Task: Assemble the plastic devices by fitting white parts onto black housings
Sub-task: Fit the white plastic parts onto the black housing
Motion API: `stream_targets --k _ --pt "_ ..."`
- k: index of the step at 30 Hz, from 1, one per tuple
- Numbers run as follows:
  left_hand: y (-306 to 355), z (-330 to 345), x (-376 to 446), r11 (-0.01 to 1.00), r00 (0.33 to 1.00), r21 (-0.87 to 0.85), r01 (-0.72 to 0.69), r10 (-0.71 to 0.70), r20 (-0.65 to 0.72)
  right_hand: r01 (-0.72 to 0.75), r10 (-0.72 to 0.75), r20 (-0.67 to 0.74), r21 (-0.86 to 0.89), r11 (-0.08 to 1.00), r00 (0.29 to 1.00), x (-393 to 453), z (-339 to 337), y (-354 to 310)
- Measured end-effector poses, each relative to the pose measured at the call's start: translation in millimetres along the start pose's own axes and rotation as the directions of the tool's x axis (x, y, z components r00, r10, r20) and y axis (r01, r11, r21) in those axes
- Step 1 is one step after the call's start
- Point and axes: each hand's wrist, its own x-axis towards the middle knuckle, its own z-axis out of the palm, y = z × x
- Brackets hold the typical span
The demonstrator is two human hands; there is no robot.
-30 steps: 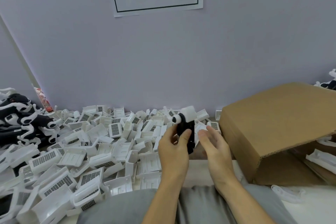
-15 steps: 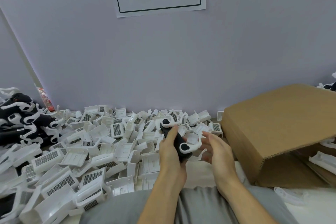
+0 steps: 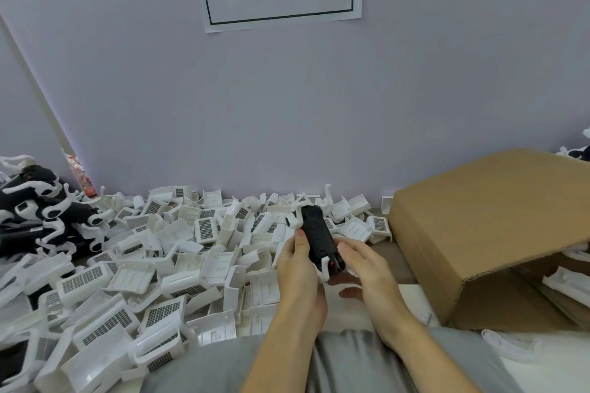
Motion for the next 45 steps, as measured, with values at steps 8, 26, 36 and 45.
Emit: stream_targets --k 8,26,36,45 --pt "-2.6 -0.2 0.5 0.999 0.999 0.028 0.035 -0.035 0.006 -0.001 0.006 0.065 -0.08 0.997 0.998 -0.7 3.6 1.0" --pt "-2.5 0.4 -0.8 0.996 0.993 0.089 -0.016 0.005 0.118 0.0 0.0 0.123 -0.004 1.0 0.992 0.2 1.0 3.0" --pt "-0.4 0.4 -3.0 0.997 0.989 0.069 -0.039 0.028 0.147 0.03 -0.025 0.076 -0.069 0.997 0.997 -0.1 2.7 2.9" --pt "-2.2 0.2 -1.5 0.995 0.989 0.088 -0.038 0.024 0.147 0.016 -0.015 0.073 -0.007 1.0 0.997 1.0 3.1 3.1"
